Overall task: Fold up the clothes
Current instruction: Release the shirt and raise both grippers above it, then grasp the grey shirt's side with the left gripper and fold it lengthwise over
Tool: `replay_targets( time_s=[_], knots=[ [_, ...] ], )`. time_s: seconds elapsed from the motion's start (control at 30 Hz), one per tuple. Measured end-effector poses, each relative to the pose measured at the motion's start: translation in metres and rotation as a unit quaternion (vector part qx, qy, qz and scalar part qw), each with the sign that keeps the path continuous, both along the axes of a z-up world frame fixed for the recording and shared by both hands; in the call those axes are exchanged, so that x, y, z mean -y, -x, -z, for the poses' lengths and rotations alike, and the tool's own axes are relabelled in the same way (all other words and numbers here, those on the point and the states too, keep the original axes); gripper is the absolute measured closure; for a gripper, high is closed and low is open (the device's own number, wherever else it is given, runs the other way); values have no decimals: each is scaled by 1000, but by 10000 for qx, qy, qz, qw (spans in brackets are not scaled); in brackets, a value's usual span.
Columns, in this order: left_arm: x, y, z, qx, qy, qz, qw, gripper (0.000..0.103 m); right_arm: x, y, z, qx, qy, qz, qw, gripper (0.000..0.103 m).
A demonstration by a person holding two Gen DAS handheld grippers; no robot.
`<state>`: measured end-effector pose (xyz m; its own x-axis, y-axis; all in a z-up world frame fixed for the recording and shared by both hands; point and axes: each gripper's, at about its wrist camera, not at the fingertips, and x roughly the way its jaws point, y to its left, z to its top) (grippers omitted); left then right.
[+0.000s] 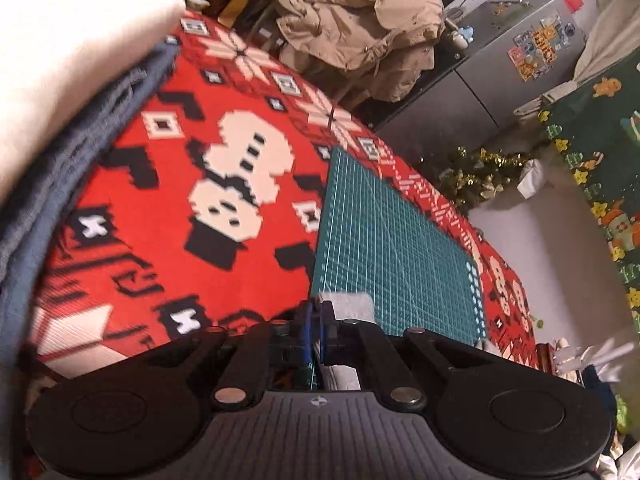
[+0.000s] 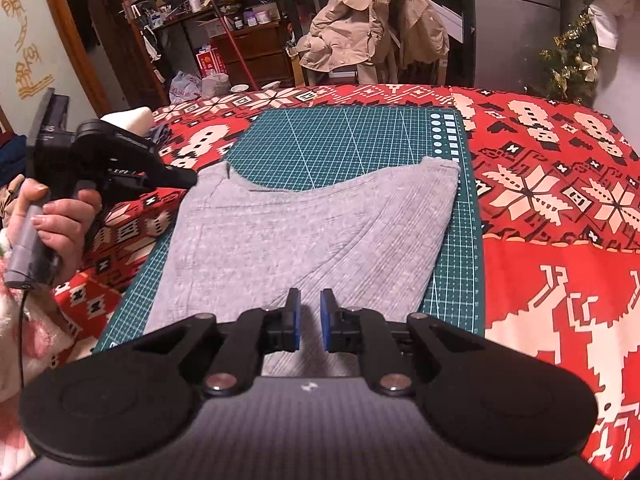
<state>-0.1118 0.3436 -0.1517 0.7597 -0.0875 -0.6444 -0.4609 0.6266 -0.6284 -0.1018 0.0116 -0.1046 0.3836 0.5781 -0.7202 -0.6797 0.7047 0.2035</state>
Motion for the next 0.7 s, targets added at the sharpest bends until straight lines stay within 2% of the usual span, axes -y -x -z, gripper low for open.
replay_targets(
  time_s=[0.07, 0.17, 0.2, 0.27, 0.33, 0.43, 0.53, 0.63, 0.7],
  knots=[
    [3, 5, -3, 87, 119, 149, 9998, 101, -1, -1, 0, -4, -35, 1, 10000, 86],
    [16, 5, -3, -7, 125, 414, 9991, 101, -3, -2, 0, -20, -78, -16, 10000, 85],
    [21, 3, -2, -123, 2, 481, 9988, 101, -4, -2, 0, -23, -82, -17, 10000, 85],
    [26, 1, 2, -321, -280, 479, 9979, 93, -5, -2, 1, -29, -88, -18, 10000, 85],
    [24, 2, 3, -314, -268, 415, 9983, 94, -4, -3, 0, -24, -98, -5, 9999, 85],
    [20, 5, -4, -352, -582, 106, 9976, 99, -1, -3, -3, 7, -124, 36, 9999, 85],
    [18, 12, -12, -199, -483, 122, 9986, 99, 3, -2, -4, 10, -155, 91, 9998, 85],
    [26, 19, -17, -222, -434, 298, 9984, 98, 8, -3, -4, -27, -189, 147, 9997, 85],
    [32, 26, -15, -221, -171, 406, 9988, 98, 10, -3, -4, -57, -220, 181, 9996, 85]
  ],
)
